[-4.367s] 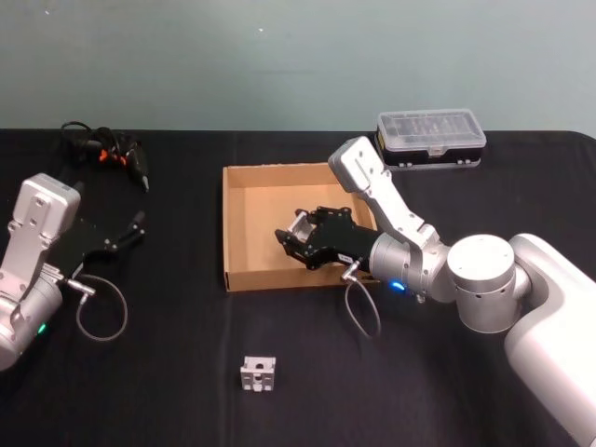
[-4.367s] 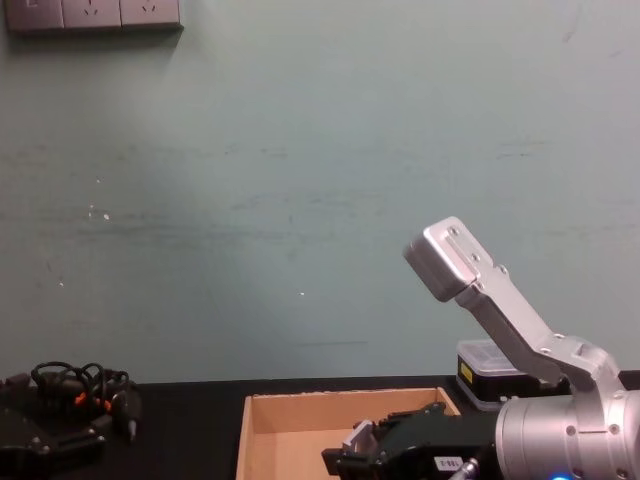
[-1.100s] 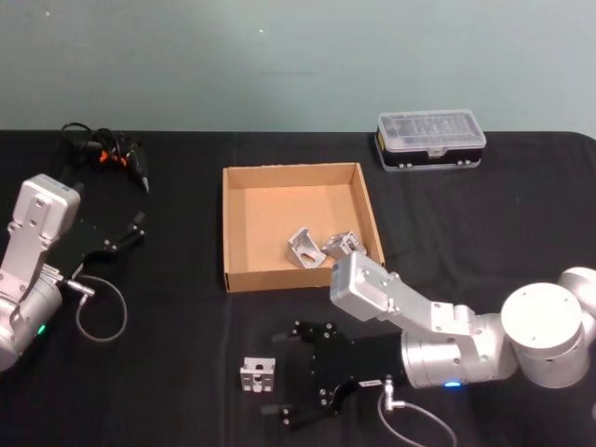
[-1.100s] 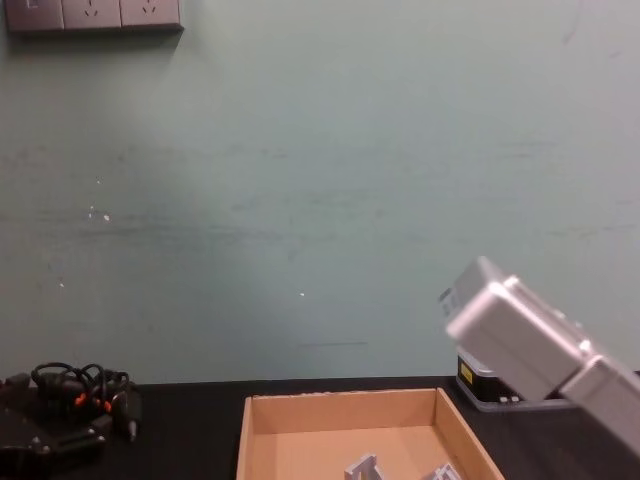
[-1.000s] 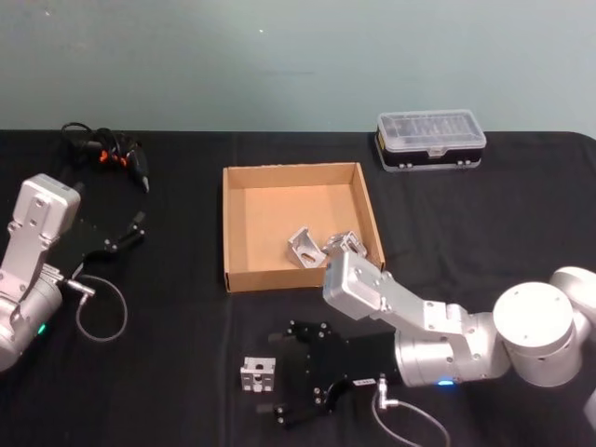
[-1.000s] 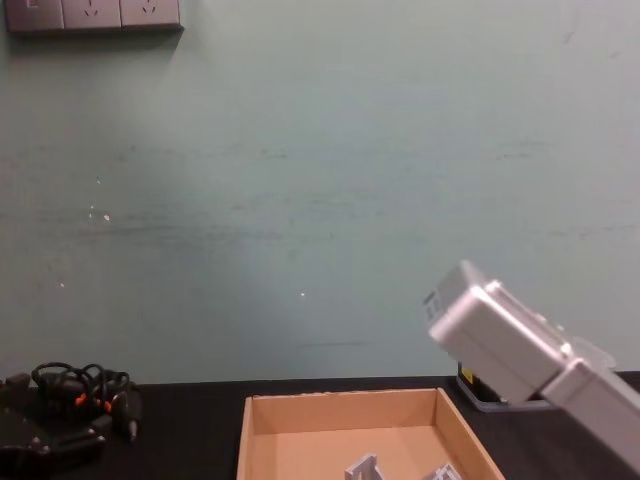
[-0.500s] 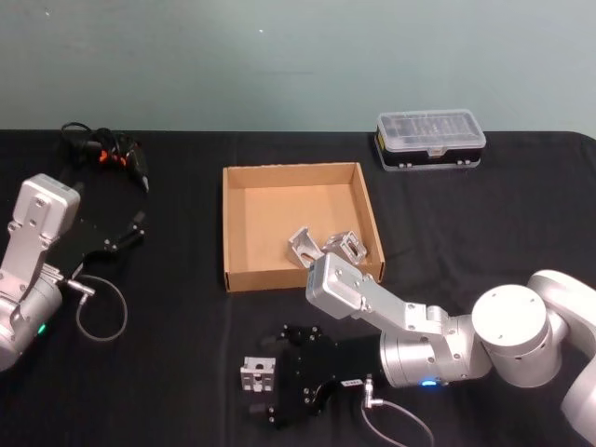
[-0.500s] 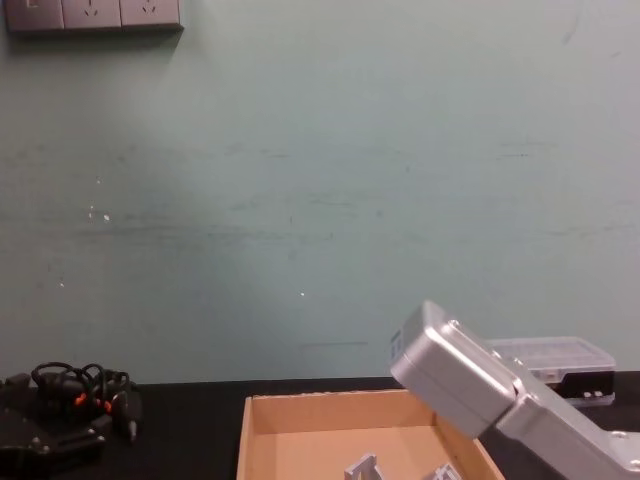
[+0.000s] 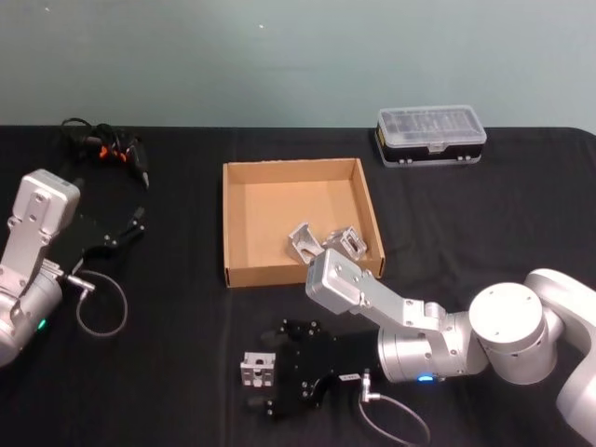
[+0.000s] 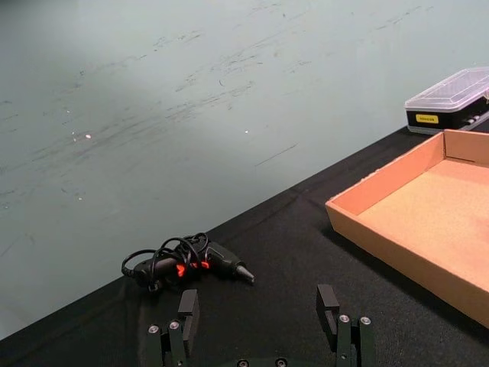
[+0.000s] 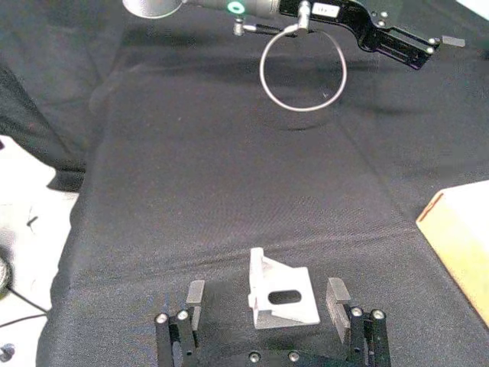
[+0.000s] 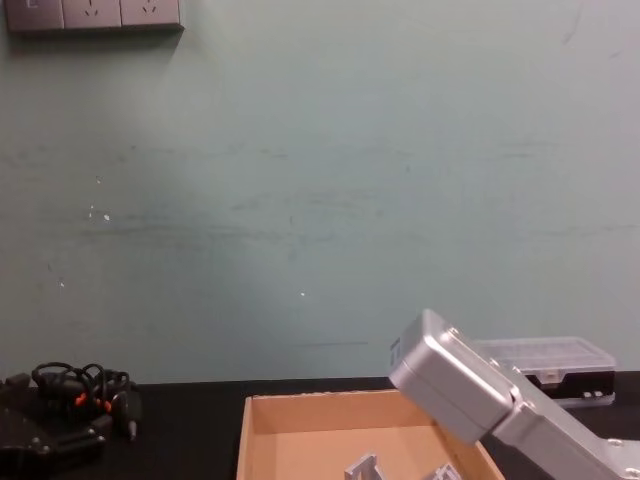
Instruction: Use one hand to pick up the angle iron from the table and place it into the box.
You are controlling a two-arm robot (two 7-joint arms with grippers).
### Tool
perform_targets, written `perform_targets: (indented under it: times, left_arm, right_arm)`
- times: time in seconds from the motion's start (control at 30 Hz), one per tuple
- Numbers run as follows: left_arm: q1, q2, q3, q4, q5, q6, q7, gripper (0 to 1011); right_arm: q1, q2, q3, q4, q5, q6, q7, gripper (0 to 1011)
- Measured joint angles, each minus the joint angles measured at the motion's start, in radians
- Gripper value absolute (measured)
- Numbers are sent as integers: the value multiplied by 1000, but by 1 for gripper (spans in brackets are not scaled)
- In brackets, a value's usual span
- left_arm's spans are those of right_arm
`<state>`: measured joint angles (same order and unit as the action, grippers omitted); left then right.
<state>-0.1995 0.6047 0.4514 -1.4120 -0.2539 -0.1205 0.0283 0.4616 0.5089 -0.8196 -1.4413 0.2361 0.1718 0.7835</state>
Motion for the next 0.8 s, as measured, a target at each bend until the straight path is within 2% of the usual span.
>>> perform_targets:
  times: [0.6, 0.8]
  left_arm:
    - [0, 0, 0, 0, 0, 0, 0, 1011]
    - [0, 0, 0, 0, 0, 0, 0, 1011]
  right_arm:
    - [7, -7, -8, 10, 1, -19, 10, 1003]
    - [6, -7, -11, 9, 2, -24, 15, 875]
